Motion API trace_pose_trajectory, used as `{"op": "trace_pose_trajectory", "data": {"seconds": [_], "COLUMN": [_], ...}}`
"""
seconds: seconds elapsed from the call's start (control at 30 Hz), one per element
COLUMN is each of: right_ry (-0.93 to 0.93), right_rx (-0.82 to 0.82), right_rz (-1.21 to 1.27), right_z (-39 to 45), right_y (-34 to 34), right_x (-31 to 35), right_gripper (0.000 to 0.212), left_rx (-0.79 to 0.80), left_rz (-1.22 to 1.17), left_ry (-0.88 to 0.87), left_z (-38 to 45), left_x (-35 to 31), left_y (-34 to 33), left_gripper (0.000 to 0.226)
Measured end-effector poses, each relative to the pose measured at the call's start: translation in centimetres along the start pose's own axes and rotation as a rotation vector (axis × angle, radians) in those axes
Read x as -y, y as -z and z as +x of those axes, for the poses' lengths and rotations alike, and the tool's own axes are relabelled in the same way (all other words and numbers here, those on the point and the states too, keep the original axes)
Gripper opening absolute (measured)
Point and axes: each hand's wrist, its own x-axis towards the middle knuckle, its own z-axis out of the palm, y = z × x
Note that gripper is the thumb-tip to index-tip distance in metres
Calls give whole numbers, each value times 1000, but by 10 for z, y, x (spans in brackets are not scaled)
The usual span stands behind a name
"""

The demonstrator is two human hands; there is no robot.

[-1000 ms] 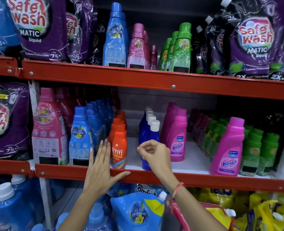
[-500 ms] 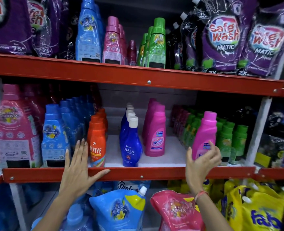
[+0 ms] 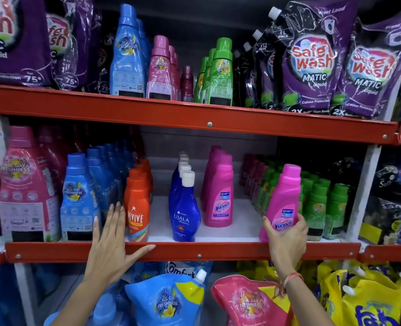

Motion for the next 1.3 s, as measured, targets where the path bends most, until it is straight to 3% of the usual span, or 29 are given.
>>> {"op": "trace_pose_trajectory", "data": {"seconds": [0.43, 1.03, 1.2, 1.3], "right_ry": [136, 118, 299, 377], "right_rx": [256, 390, 147, 302], "right_rz": [139, 123, 372, 545], "right_z": [-50, -51, -77, -97], "right_y": [-31, -39, -21, -20], "right_x": [43, 50, 98, 129], "right_gripper": [88, 80, 42, 24], "left_rx": [19, -9, -48, -71], "left_rz": [-9, -17, -183, -395], "left_ry": [15, 5, 17, 82], "left_z": [-1, -1, -1, -4], "left_x": [1, 2, 3, -4], "left_y": [2, 0, 1, 6], "left_gripper": [122, 121, 114, 97]}}
